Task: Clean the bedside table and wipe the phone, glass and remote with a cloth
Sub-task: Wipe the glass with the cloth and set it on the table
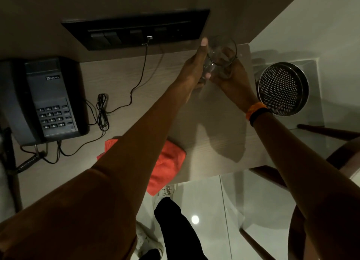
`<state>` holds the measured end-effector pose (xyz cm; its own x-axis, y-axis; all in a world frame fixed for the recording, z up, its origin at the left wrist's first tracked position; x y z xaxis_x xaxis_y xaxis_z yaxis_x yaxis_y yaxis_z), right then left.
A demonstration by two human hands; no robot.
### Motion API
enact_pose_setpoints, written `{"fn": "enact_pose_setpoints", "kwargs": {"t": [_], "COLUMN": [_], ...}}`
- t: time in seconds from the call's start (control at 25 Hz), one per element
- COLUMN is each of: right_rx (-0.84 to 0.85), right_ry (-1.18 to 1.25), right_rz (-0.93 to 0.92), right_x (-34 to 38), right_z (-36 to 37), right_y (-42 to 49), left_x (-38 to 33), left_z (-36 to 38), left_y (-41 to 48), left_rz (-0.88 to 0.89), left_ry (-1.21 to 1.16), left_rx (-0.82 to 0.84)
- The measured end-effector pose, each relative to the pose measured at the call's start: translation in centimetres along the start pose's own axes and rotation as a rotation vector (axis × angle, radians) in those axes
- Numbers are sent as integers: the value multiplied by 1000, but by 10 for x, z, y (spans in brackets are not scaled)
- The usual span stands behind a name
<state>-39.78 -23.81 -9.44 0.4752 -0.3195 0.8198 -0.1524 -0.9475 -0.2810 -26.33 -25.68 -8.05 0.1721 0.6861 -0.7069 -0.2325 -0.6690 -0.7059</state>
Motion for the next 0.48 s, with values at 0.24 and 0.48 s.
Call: {"fn": "enact_pose_setpoints", "kwargs": {"t": [0.24, 0.48], "right_rx": [-227, -142], "right_ry": [150, -91], "right_rz": [113, -257], "right_x": [-15, 59], "right_z": [7, 117], "right_y": [-59, -161], "left_x": [44, 144], "left_z": [-44, -144], "left_y": [-44, -172], "left_rz": [62, 163], "left_ry": [-115, -131], "left_rx": [-163, -443]}}
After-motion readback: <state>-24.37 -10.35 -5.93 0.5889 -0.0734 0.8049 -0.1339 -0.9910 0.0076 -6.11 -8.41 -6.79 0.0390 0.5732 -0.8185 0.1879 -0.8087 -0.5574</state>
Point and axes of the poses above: each hand's wrist, its own y-axis towards the middle knuckle, its own z-axis out of the palm, x = y × z, the point moved 7 cm from there along y, towards the middle knuckle, and after that the axes turned 4 degrees about -z, right-handed, at the moved point
